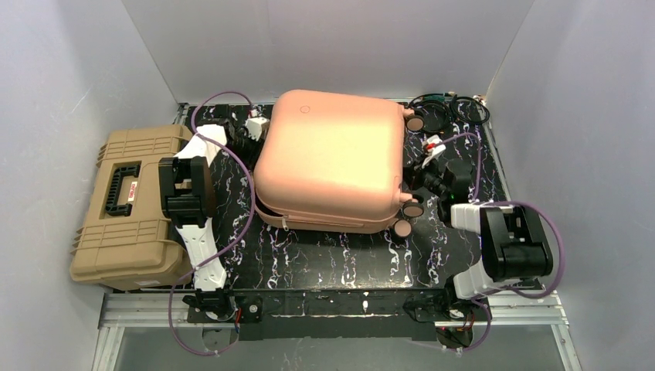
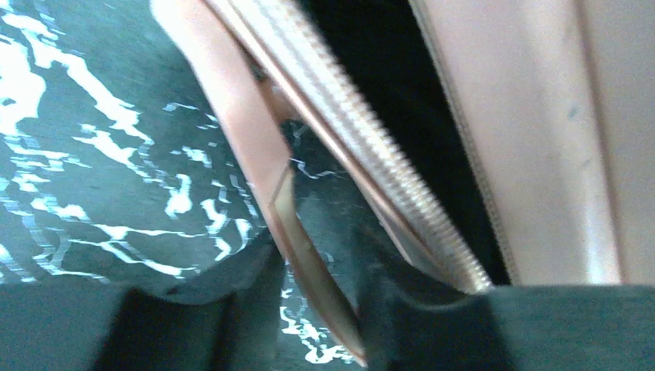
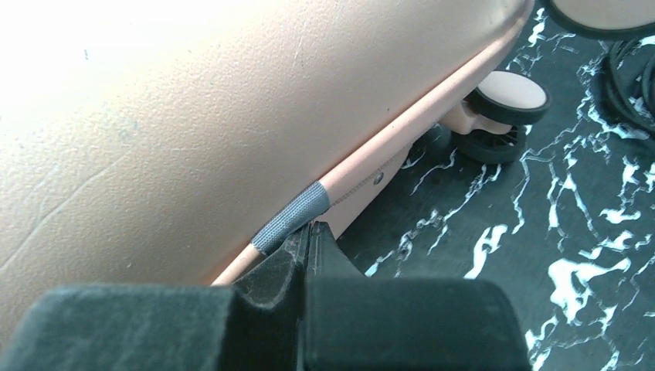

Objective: Pack the luggage
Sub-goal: Zip the luggage at the center of the board.

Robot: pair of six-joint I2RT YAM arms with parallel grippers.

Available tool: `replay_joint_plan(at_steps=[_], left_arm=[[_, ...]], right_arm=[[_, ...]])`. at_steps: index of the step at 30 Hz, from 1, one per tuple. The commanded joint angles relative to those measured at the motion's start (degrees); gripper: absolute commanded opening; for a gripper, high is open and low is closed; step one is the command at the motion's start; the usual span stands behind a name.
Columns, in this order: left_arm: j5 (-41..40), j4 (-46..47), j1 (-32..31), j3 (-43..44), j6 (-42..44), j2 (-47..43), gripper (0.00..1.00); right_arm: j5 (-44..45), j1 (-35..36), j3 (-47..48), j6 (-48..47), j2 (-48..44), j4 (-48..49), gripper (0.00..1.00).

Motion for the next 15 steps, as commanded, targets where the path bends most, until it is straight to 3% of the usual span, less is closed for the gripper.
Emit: replay_joint_plan(at_steps=[1,3,7,11,15], left_arm=[[1.02,0.73,-5.68,5.7,3.59,-4.37,0.48],[-4.39,2.16,-5.69,7.63,-1.81,-3.37,0.62],[-4.85,4.38,-4.39,8.03,-8.87,-5.23,0.73],[-2.36,5.79,-3.5,6.55,-13.79,-10.5,0.8],[-0.99,6.33,-3.33,6.12,-16.98,-15.17,0.84]], right_arm=[[-9.25,5.92,-2.8,1.43,-8.49,-1.73,0.01],[-5.4,5.65,-4.23,0.55,-11.66,-5.18,0.01],[0.2,3.12,-5.74,1.54,-14.69,-5.92,0.01],[0.08,1.09,-5.61,4.92,-14.94,-3.67,0.01],[-3.32,1.34,-6.94,9.86,-13.88,4.42,0.01]])
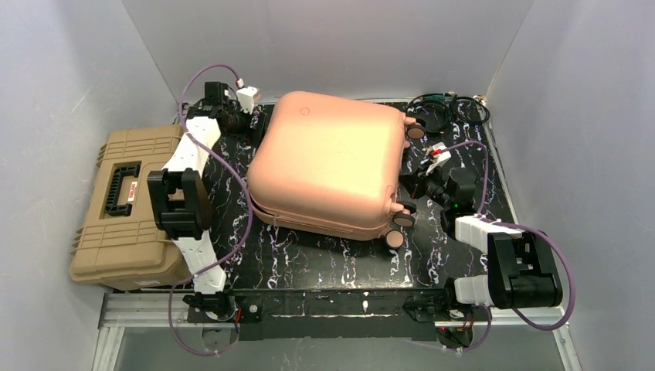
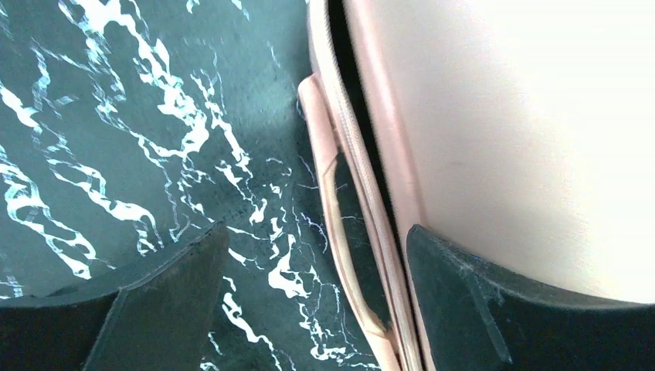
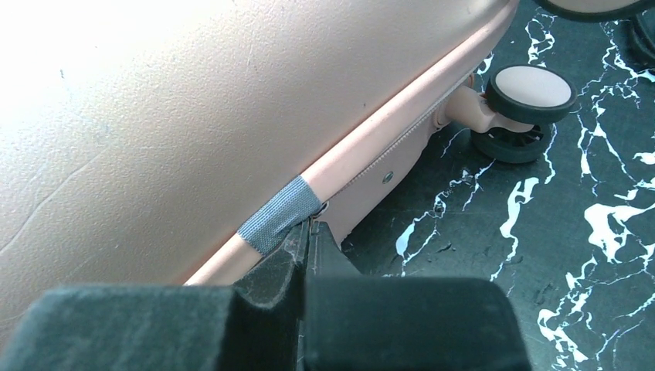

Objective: Pack the luggage
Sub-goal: Zip the luggage at the center of the board.

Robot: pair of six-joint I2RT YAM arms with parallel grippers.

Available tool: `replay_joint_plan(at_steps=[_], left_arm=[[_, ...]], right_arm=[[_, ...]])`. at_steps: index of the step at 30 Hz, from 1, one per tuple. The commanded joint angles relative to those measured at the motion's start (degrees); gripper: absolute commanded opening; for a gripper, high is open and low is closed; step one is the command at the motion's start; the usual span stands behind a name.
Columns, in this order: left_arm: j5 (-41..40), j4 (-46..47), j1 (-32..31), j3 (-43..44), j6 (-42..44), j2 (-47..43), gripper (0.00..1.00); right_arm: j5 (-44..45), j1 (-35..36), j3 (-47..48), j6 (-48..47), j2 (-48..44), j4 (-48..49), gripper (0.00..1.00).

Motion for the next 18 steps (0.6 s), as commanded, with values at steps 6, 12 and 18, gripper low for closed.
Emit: replay_joint_plan(at_steps=[6,12,18], left_arm=[[5.79,2.43,-2.15,1.15,-11.6,-13.36,0.89],[-3.27,5.76,-2.1,0.61,-13.89,-16.83,0.9],[-9.8,7.13,-2.15,0.66,-12.68,-19.49,0.92]], right_arm=[[-4.33,3.26,0.81,4.62,-0.22,16.33,0.01],[-2.72,5.82,1.13,4.89,-5.27,17.93,0.01],[0.11,7.07,2.58,5.5,-4.94,16.18,0.01]])
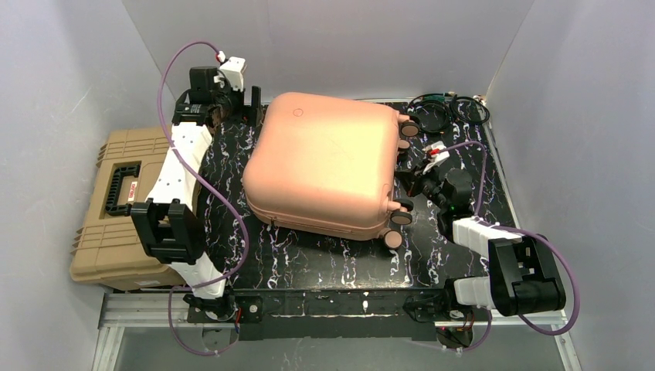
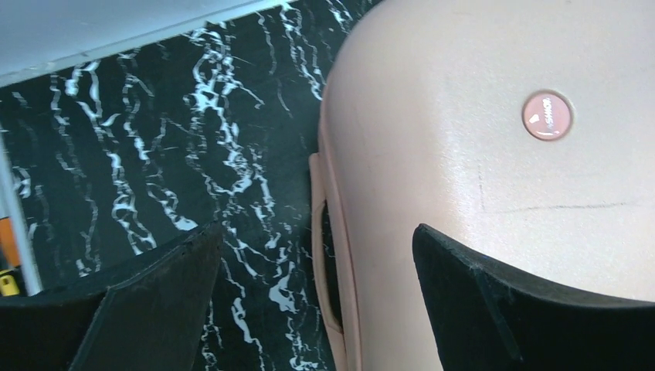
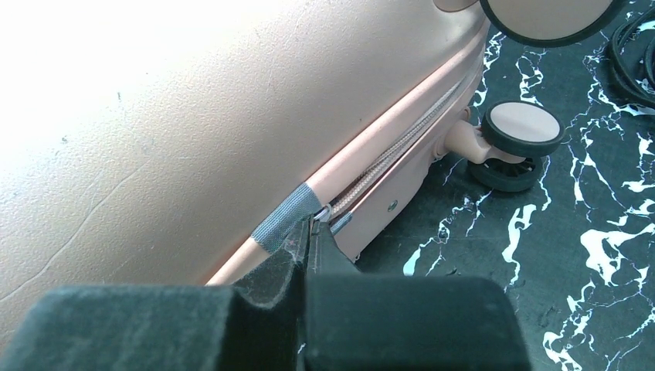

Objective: Pack the luggage
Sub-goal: Zip the luggage at the center of the board.

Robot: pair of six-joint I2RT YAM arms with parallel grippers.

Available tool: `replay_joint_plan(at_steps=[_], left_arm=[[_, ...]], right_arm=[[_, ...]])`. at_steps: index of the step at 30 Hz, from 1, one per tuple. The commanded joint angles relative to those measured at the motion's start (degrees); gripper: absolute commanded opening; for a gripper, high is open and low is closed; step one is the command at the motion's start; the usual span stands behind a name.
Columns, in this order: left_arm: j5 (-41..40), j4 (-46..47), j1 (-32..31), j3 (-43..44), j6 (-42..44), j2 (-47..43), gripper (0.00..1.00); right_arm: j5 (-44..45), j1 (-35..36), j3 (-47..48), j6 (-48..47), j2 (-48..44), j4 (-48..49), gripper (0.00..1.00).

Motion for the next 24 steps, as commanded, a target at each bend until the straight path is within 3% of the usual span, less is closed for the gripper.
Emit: replay_joint_plan(at_steps=[1,8,14,24], left_arm=[[-4.93,1.09,0.14,0.43,0.15,-4.77,0.92],[0.64,-0.54,-4.27,-1.42,8.65,-9.51,0.92],[4.26,-6.35,-15.66,-4.49,20.56,-14.46,0.94],[8.63,-13.89,-31.63,0.26,24.69,-11.91,0.95]], right_arm=[[-3.61,4.33,3.94,1.92,-2.99,10.67,0.01],[-0.31,7.0,4.72,-1.73,-2.76,7.22,0.01],[0.72,6.09,3.61,-1.69,2.22,6.96,0.01],[-4.78,3.03,3.08,-1.11,7.49,9.87,0.01]])
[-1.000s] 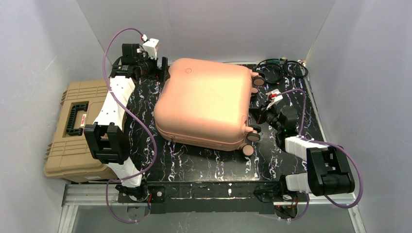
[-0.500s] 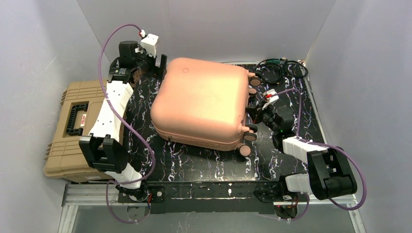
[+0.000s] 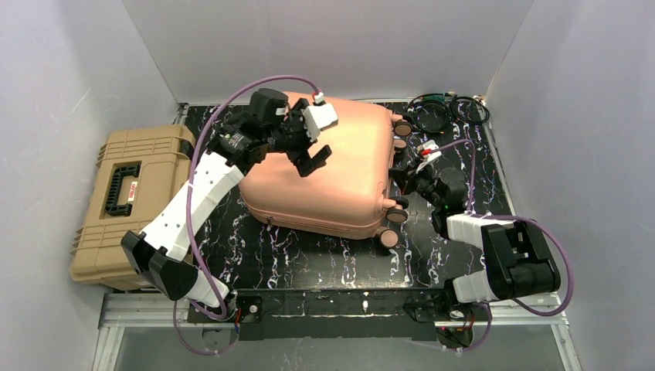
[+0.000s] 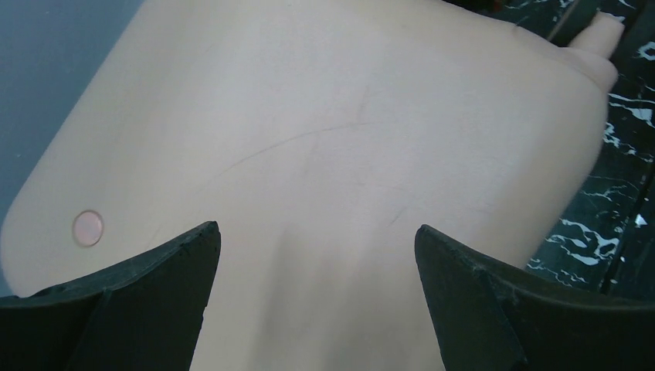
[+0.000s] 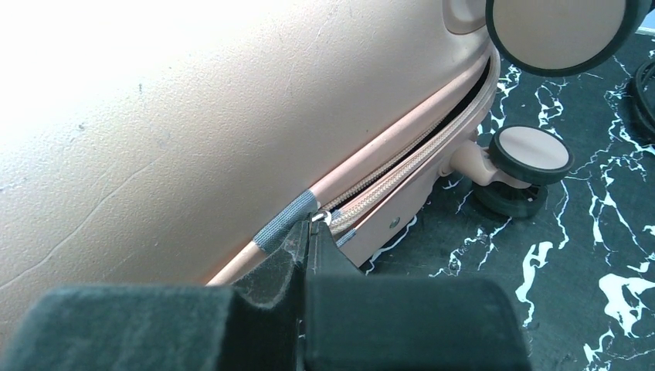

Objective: Pack the luggage
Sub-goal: Zip the luggage at the center of the board.

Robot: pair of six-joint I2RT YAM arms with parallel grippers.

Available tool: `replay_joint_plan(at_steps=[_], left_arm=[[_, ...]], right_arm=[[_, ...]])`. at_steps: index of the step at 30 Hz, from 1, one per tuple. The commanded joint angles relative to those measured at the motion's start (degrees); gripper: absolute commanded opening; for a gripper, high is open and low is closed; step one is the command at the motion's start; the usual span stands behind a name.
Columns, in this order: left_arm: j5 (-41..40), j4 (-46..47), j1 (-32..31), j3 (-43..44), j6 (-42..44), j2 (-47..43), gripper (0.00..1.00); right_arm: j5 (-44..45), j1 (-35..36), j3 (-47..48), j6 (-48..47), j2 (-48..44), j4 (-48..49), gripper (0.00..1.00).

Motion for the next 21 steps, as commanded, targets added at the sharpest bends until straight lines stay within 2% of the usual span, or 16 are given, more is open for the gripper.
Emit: replay_joint_plan(at_steps=[1,13,21], left_arm=[[3.66,-5.81,-4.77,4.71,3.45,2.04,0.95],[6.43,-12.51,-20.41,15.05,5.39,13.81,0.96],[9.31,-15.96,-25.41,16.01,7.27,17.48,0.98]], right_arm=[[-6.79,-0.64,2.18,1.69,2.25,4.26,0.01],[-9.89,-4.23,1.5,2.87,2.52,5.12,0.01],[-11.74,-5.5,1.21,3.62,3.49,6.2,0.01]])
